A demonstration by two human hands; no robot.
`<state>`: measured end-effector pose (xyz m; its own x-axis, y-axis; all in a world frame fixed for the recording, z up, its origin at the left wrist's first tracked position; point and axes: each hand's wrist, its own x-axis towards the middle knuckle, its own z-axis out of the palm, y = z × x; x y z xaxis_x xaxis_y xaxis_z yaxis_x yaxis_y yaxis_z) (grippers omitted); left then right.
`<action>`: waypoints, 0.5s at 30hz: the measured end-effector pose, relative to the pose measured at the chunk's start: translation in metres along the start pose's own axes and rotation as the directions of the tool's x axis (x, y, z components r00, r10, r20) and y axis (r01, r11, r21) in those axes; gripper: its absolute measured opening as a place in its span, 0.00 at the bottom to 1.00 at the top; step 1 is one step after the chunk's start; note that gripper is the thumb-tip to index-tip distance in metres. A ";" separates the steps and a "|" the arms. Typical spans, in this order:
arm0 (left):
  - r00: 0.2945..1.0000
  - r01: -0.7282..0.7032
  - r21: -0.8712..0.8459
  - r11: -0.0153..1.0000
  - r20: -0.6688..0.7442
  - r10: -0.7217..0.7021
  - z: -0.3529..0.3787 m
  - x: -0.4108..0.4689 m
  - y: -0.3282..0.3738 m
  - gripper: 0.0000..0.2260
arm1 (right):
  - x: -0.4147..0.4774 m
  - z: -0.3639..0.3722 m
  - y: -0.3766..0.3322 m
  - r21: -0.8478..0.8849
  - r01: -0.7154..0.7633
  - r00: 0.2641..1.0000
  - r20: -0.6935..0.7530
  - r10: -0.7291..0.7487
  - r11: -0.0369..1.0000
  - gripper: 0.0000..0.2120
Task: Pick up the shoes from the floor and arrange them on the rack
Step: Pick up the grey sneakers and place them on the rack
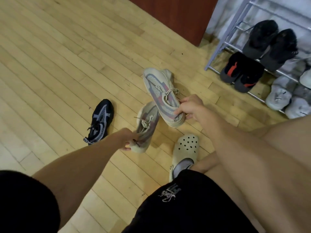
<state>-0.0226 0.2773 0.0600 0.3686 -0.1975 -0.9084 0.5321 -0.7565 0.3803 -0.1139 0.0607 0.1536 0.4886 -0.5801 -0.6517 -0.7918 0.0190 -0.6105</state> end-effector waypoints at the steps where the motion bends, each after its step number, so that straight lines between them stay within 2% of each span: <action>1: 0.999 -0.045 -0.014 0.999 -0.019 0.045 -0.006 -0.009 0.007 0.12 | -0.001 0.002 -0.005 0.025 0.006 1.000 -0.010 -0.005 1.000 0.22; 6: 0.966 -0.251 -0.105 0.962 -0.091 0.242 -0.028 -0.046 0.050 0.15 | -0.008 -0.008 -0.029 0.203 0.058 0.997 -0.069 -0.045 0.977 0.20; 9: 0.934 -0.350 -0.102 0.931 -0.105 0.340 -0.025 -0.070 0.091 0.09 | -0.019 -0.036 -0.043 0.306 0.131 0.986 -0.140 -0.092 0.943 0.12; 11: 0.913 -0.406 -0.090 0.909 -0.072 0.401 -0.012 -0.088 0.121 0.07 | -0.027 -0.063 -0.048 0.350 0.162 0.973 -0.213 -0.090 0.923 0.13; 15: 0.855 -0.517 -0.026 0.855 0.037 0.518 0.029 -0.114 0.182 0.10 | -0.041 -0.131 -0.040 0.418 0.189 0.941 -0.336 -0.042 0.889 0.14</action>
<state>0.0098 0.1444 0.2278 0.5628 -0.5833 -0.5857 0.2840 -0.5290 0.7997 -0.1500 -0.0233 0.2637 0.3699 -0.8205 -0.4359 -0.4580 0.2471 -0.8539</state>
